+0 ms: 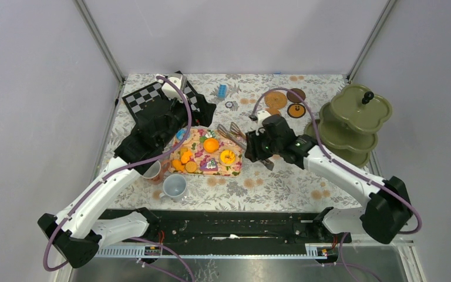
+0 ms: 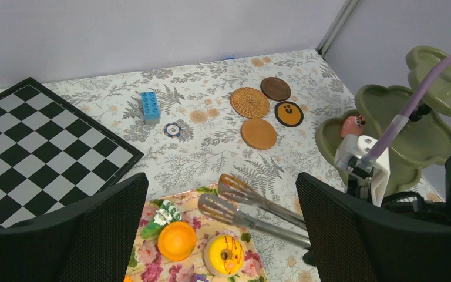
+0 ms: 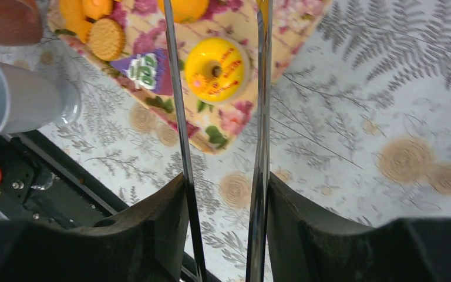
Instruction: Serve the afternoon tea
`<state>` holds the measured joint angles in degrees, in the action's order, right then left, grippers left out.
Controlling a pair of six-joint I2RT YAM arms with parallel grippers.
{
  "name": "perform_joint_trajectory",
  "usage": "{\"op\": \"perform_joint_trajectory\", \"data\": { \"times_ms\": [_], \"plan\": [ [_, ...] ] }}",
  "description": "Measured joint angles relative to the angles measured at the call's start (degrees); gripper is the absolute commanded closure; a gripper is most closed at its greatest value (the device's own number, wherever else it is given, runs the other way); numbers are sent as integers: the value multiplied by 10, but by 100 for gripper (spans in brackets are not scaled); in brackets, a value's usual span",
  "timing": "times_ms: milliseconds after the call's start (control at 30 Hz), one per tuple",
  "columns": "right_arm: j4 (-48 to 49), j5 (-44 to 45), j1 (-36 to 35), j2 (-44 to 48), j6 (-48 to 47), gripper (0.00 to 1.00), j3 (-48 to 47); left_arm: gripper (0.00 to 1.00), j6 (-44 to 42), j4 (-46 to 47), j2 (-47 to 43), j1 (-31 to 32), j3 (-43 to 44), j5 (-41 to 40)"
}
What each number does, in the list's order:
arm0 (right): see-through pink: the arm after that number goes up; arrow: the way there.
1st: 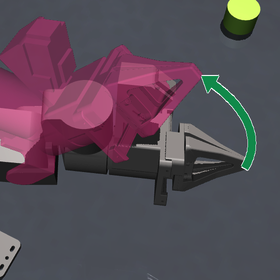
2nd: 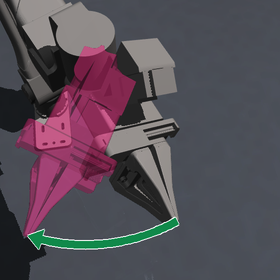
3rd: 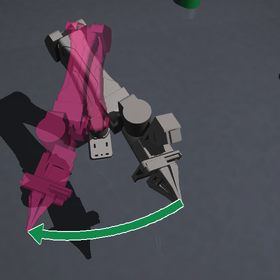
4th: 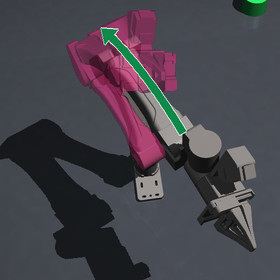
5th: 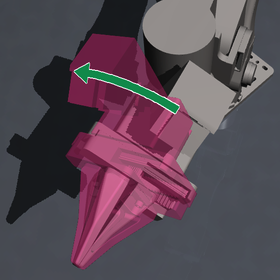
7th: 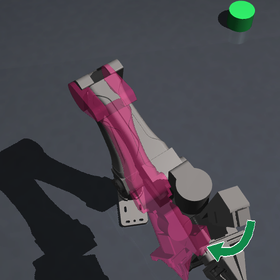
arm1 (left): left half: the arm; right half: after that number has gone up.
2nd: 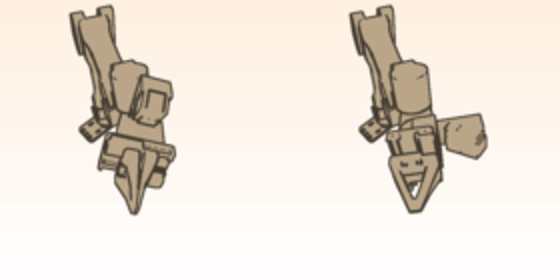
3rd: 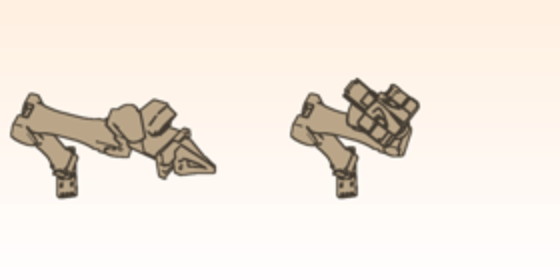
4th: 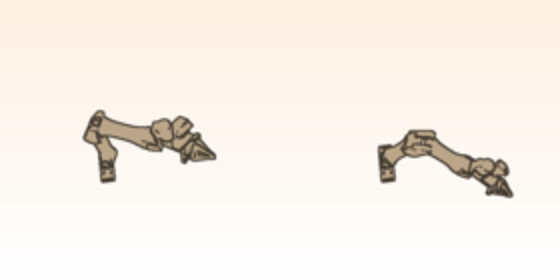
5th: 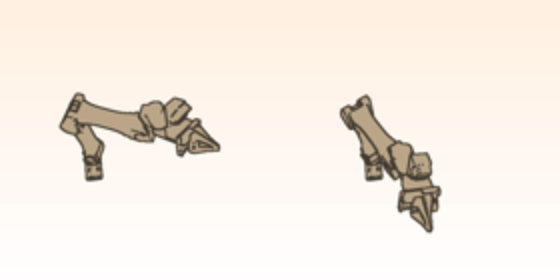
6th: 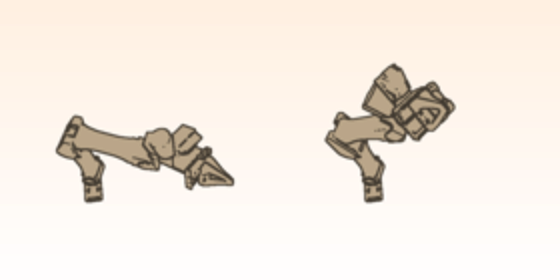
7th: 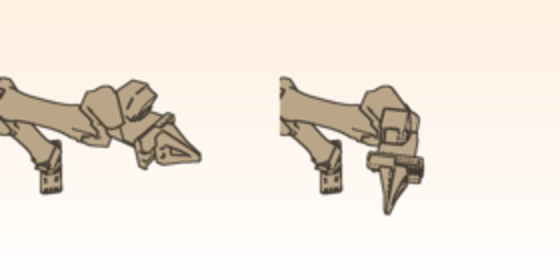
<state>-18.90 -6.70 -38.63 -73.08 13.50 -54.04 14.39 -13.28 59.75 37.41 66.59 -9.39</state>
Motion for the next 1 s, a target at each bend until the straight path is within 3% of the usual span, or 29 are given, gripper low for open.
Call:
{"op": "perform_joint_trajectory", "data": {
  "times_ms": [367, 733, 1000],
  "plan": [
    [-3, 84, -111, -117, 73, 45, -79, 1, -5, 0, 0, -11, 0, -17],
    [-58, 123, -117, -213, 146, 45, -181, 1, -5, 0, 0, -12, 0, -16],
    [-87, 121, -117, -244, 132, 43, -203, 1, -5, 0, 0, -13, 0, -16]
  ]
}}
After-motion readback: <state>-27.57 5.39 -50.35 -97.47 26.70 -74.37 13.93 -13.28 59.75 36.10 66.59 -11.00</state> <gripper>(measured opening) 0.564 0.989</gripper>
